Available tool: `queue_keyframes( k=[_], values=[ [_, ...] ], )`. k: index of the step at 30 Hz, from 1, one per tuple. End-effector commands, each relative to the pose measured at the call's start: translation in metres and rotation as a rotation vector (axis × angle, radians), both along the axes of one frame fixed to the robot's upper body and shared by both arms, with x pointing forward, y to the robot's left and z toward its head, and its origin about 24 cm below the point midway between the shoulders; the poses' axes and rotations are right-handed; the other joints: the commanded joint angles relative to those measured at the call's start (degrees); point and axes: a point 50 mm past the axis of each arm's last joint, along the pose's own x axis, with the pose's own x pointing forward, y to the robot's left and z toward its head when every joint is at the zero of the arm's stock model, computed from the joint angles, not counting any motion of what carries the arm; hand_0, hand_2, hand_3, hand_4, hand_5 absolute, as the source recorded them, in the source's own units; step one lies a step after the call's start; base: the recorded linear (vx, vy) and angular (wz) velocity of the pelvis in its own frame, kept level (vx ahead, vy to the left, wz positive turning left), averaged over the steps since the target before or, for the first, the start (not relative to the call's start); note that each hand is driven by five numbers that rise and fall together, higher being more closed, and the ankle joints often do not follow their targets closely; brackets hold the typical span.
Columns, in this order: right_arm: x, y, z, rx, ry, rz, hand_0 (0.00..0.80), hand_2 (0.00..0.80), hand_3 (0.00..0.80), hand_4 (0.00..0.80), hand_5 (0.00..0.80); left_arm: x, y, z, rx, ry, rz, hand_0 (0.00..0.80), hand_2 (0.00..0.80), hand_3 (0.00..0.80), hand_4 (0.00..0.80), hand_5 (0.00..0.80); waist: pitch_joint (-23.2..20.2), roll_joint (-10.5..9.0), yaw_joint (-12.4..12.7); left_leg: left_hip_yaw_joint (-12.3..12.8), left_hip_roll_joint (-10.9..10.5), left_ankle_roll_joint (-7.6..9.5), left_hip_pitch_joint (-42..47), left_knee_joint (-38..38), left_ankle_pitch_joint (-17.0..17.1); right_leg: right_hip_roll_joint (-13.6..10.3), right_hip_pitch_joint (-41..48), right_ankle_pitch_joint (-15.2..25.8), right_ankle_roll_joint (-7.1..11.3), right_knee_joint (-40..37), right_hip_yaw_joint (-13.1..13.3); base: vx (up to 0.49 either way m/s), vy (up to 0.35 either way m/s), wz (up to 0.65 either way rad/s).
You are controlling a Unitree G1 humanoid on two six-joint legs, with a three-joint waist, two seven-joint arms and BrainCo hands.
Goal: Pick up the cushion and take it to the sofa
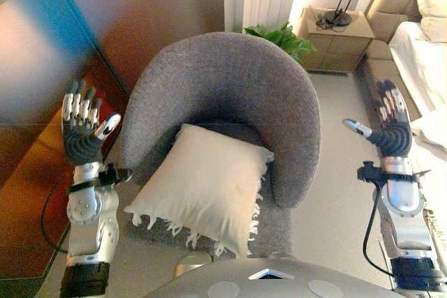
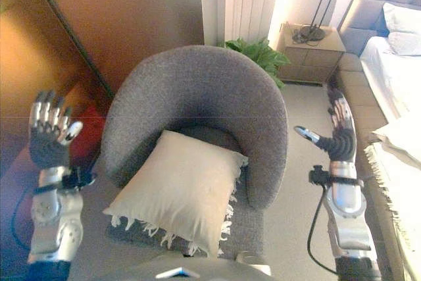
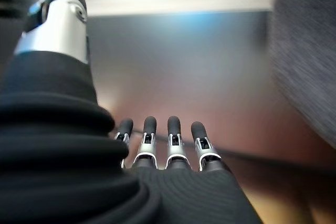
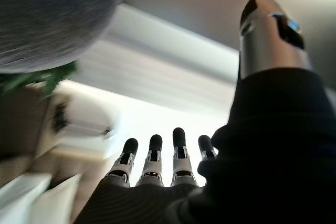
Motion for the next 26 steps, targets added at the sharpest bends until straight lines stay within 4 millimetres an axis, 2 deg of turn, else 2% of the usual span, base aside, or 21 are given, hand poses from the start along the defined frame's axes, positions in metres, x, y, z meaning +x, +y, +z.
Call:
queue_keyframes(
  k=[1,4,8,9,13,16,19,22,26],
  values=[
    [-0.006,-0.013,-0.014,0.086,0.046,-0.110,0.000,0.000,0.000,0.000,0.000,-0.012,0.020,-0.029,-0.084,0.144,0.088,0.000,0.000,0.000,0.000,0.000,0.37,-1.63,0.55,1.30,-0.54,0.26,2.43,0.71,-5.02,-3.06,1.97,-2.25,3.93,0.26,-1.46,-0.052,-0.012,-0.01],
    [-0.031,-0.016,-0.070,0.153,0.293,-0.203,0.000,0.000,0.000,0.000,0.000,-0.044,0.018,-0.089,-0.226,0.400,0.164,0.000,0.000,0.000,0.000,0.000,0.35,-2.07,0.90,1.42,-0.80,0.49,2.51,0.78,-5.06,-3.19,2.13,-2.07,3.92,0.26,-1.59,-0.044,-0.014,-0.01],
    [-0.072,-0.003,-0.152,0.280,0.672,-0.263,0.000,0.000,0.000,0.000,0.000,-0.084,0.006,-0.154,-0.282,0.716,0.216,0.000,0.000,0.000,0.000,0.000,0.22,-2.51,1.57,1.63,-0.92,0.51,2.72,0.57,-4.91,-3.38,2.46,-1.84,3.87,0.26,-2.27,-0.017,-0.005,0.00],
    [-0.085,0.001,-0.172,0.319,0.798,-0.278,0.000,0.000,0.000,0.000,0.000,-0.090,0.002,-0.167,-0.261,0.801,0.209,0.000,0.000,0.000,0.000,0.000,0.19,-2.57,1.85,1.61,-0.92,0.53,2.71,0.51,-4.90,-3.41,2.51,-1.83,3.82,0.26,-2.60,-0.037,-0.004,0.06],
    [-0.138,0.023,-0.221,0.430,1.167,-0.329,0.000,0.000,0.000,0.000,0.000,-0.120,-0.014,-0.208,-0.324,1.097,0.218,0.000,0.000,0.000,0.000,0.000,0.37,-2.34,2.54,1.22,-0.96,0.64,2.61,0.64,-4.80,-3.40,2.79,-1.80,3.70,0.26,-3.38,-0.031,0.000,0.10],
    [-0.167,0.040,-0.235,0.488,1.362,-0.304,0.000,0.000,0.000,0.000,0.000,-0.136,-0.024,-0.222,-0.340,1.240,0.223,0.000,0.000,0.000,0.000,0.000,0.39,-2.18,2.28,0.90,-1.06,0.66,2.72,0.63,-4.91,-3.23,2.89,-1.98,3.60,0.26,-3.28,0.000,0.000,0.00],
    [-0.185,0.054,-0.241,0.552,1.485,-0.267,0.000,0.000,0.000,0.000,0.000,-0.157,-0.030,-0.230,-0.345,1.364,0.235,0.000,0.000,0.000,0.000,0.000,0.26,-2.05,1.91,0.50,-1.22,0.74,2.86,0.61,-5.03,-3.19,2.97,-2.10,3.57,0.26,-3.04,0.000,0.000,0.00],
    [-0.190,0.057,-0.242,0.584,1.539,-0.266,0.000,0.000,0.000,0.000,0.000,-0.170,-0.035,-0.235,-0.374,1.483,0.230,0.000,0.000,0.000,0.000,0.000,0.16,-1.89,1.56,0.46,-1.23,0.72,2.86,0.68,-5.21,-3.20,2.84,-2.24,3.57,0.32,-2.77,-0.037,0.011,-0.01],
    [-0.187,0.057,-0.242,0.571,1.552,-0.263,0.000,0.000,0.000,0.000,0.000,-0.171,-0.041,-0.237,-0.325,1.562,0.183,0.000,0.000,0.000,0.000,0.000,-0.24,-1.79,1.20,0.59,-1.29,0.84,2.98,0.49,-5.52,-3.10,2.70,-2.40,3.73,0.27,-2.31,-0.026,0.008,0.00]
  ],
)
